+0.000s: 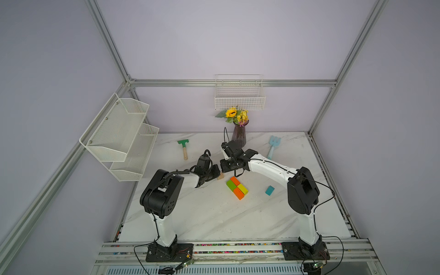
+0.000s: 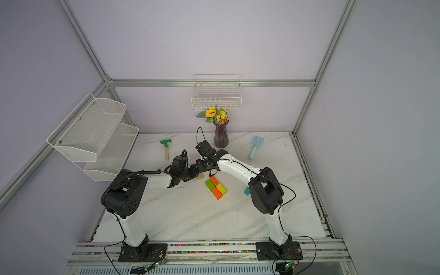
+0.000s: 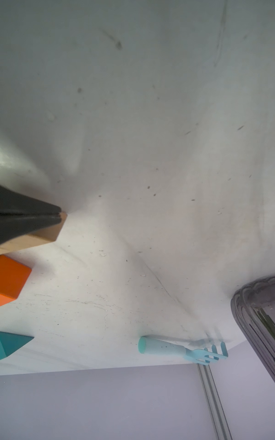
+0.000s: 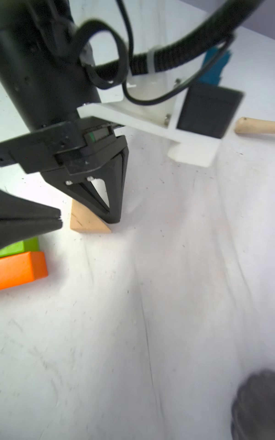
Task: Assemble a piece of candy with building blocks
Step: Assemble the building block at the center of the board.
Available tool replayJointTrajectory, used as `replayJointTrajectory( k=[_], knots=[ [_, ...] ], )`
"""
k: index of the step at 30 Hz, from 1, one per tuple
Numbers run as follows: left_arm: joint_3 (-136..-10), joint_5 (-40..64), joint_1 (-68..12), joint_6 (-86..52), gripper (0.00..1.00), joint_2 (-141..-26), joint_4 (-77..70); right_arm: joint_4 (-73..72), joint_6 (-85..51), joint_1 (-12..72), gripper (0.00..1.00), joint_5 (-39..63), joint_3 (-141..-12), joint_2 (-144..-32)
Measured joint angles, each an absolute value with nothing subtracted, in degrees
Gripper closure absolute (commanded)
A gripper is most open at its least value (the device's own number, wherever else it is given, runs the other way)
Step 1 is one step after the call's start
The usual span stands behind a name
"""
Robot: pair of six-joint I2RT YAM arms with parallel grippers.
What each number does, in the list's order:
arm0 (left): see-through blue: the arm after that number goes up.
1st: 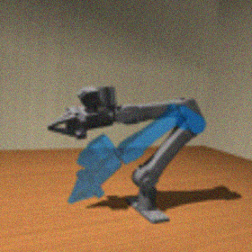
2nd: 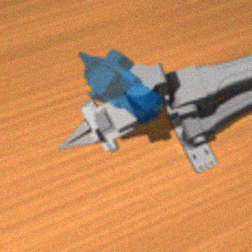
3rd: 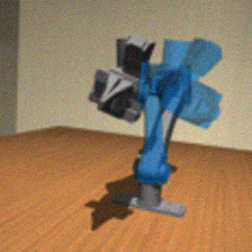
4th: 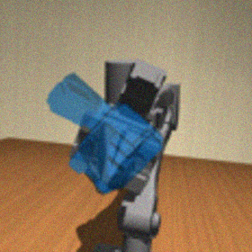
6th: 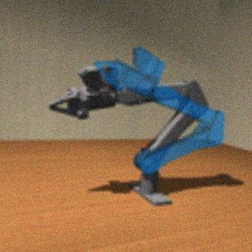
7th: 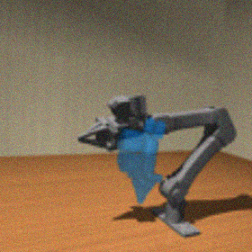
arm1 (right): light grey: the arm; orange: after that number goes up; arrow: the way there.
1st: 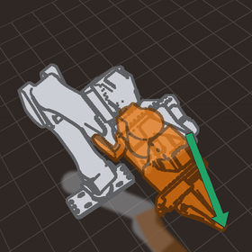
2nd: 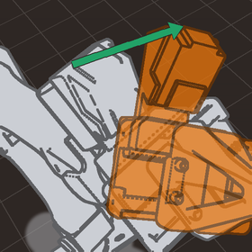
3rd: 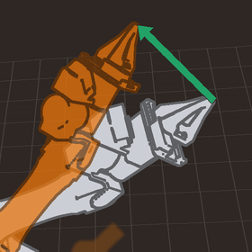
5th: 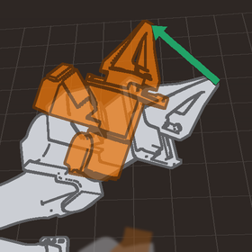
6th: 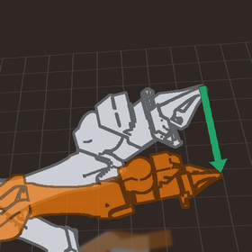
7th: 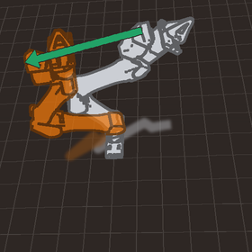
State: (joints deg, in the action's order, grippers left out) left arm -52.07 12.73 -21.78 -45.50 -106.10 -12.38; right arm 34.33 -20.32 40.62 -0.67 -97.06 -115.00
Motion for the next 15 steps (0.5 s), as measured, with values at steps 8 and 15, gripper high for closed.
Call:
replayJointTrajectory(
  k=[8, 15],
  knots=[
    [-52.1, 14.39, -22.57, -45.19, 1.0, -106.1, -12.49, 34.3, -20.71, 36.62, 1.0, -2.9, -93.62, -111.22],
    [-52.45, 15.22, -24.32, -44.03, 1.0, -106.1, -12.53, 34.41, -20.71, 36.75, 1.0, -3.25, -91.0, -111.22]
  ],
)
